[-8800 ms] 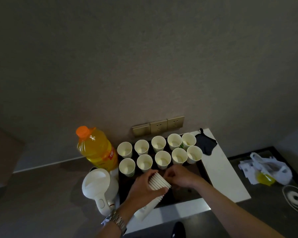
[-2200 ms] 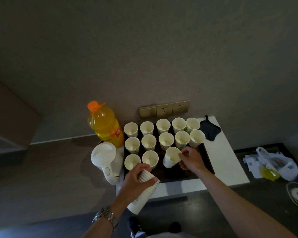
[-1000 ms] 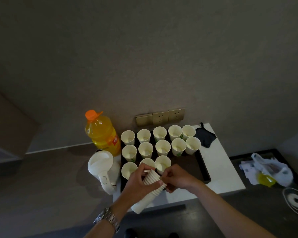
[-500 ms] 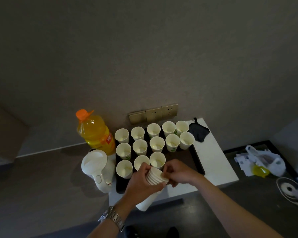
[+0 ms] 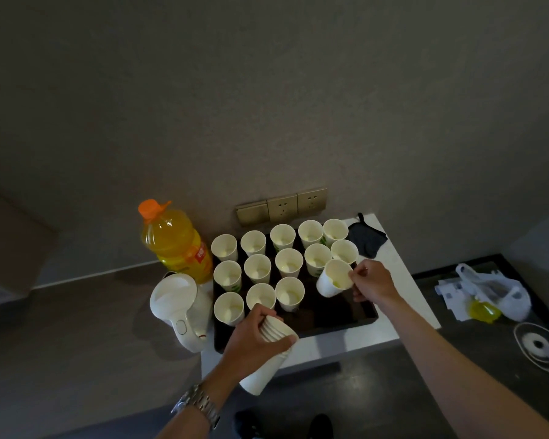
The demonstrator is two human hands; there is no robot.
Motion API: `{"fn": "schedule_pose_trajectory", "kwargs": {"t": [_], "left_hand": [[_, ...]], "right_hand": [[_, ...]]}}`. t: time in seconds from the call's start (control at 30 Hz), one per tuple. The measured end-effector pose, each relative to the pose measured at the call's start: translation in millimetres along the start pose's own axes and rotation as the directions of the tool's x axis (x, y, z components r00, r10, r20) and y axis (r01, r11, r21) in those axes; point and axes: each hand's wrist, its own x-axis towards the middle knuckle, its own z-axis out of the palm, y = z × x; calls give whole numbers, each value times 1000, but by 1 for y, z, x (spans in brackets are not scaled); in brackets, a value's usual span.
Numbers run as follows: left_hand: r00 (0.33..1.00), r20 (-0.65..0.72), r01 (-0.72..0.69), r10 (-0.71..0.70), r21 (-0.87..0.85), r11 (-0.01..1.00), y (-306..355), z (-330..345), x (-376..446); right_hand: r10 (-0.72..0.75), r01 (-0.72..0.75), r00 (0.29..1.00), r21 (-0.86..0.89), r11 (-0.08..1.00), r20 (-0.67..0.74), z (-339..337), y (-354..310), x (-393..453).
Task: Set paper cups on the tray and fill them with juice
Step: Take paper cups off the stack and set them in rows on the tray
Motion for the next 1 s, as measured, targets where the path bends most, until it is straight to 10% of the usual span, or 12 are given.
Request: {"fn": "schedule_pose_trajectory", "kwargs": {"t": [1.0], "left_hand": [[1000, 4, 28, -28, 65, 997, -2, 4, -12]], "right_hand": [[8, -18, 987, -59, 998, -163, 48, 16, -29]]}}
